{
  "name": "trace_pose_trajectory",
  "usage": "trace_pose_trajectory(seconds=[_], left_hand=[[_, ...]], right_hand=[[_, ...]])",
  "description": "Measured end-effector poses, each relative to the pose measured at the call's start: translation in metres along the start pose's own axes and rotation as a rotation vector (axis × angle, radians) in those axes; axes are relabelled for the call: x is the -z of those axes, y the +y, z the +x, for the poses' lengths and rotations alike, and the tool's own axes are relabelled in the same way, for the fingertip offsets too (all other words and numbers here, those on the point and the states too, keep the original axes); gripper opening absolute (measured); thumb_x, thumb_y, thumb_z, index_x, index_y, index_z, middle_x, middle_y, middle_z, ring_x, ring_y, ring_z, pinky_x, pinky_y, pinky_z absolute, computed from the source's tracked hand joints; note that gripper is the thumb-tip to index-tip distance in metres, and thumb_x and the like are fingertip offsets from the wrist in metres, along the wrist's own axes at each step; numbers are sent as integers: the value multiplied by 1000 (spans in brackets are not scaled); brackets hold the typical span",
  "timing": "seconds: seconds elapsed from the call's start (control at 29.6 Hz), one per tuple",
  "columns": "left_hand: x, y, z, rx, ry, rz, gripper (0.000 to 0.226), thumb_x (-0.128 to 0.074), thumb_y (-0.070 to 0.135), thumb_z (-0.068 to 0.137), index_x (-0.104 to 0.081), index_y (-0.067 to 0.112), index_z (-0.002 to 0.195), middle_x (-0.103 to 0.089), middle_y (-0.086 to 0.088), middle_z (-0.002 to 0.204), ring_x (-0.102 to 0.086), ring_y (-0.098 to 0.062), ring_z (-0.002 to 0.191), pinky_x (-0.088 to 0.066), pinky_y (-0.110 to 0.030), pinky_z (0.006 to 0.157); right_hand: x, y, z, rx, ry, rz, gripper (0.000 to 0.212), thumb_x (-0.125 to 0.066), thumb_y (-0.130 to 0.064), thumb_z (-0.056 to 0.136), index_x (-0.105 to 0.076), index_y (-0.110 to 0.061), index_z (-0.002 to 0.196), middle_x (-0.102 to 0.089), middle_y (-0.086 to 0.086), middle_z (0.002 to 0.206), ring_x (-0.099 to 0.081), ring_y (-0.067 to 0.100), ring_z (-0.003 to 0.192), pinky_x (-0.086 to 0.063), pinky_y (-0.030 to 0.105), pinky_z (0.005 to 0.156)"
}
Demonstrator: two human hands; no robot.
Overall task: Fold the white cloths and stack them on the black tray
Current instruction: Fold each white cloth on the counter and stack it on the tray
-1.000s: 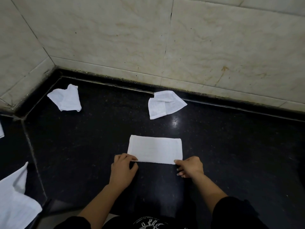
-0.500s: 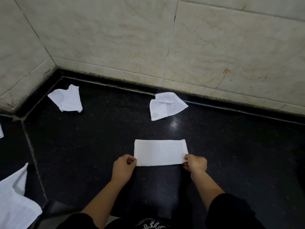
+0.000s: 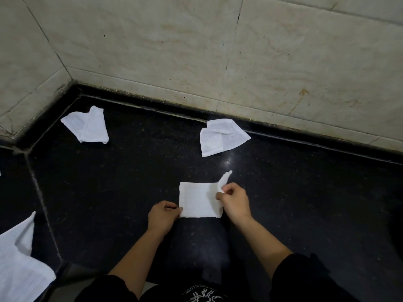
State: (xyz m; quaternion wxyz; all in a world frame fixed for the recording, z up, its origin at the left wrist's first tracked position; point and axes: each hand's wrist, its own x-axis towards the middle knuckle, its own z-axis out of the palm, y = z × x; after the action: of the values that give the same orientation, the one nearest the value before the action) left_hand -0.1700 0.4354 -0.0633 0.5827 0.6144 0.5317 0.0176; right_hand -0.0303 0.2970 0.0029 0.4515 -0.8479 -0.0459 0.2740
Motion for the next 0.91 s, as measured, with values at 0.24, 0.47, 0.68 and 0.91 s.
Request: trace_pose_trajectory(seconds=[0.24, 0.47, 0.68, 0.91], left_hand=[[0, -1, 1, 26, -6, -42, 13, -77, 17, 80, -68, 12, 89, -72, -9, 82, -70, -22, 78, -58, -35, 79], [2, -2, 3, 23, -28, -56, 10, -76, 13, 79, -69, 10, 86, -72, -9, 76, -67, -17, 68, -58, -34, 76], [4, -3, 5, 15, -36, -69, 4, -72, 11, 83, -70, 8, 85, -72, -9, 77, -67, -17, 66, -57, -33, 75], [6, -2, 4, 17, -57, -57, 10, -62, 17, 91, -70, 12, 87, -71, -6, 77, -66, -14, 69, -58, -34, 80]], right_hand=[[-50, -12, -4, 98, -186, -249, 8, -63, -9, 80, -57, -13, 83, -56, -4, 74, -54, 12, 68, -45, 22, 60], [-73, -6, -5, 79, -227, -390, 10, -58, -9, 84, -55, -16, 90, -58, -2, 85, -55, 15, 79, -48, 30, 72], [-76, 2, -7, 74, -317, -360, 17, -64, -16, 85, -63, -14, 102, -60, -6, 87, -57, 11, 86, -45, 20, 75], [-42, -3, 16, -125, -161, 14, 17, -56, -4, 86, -68, -12, 78, -68, 2, 78, -62, 13, 67, -51, 24, 59]])
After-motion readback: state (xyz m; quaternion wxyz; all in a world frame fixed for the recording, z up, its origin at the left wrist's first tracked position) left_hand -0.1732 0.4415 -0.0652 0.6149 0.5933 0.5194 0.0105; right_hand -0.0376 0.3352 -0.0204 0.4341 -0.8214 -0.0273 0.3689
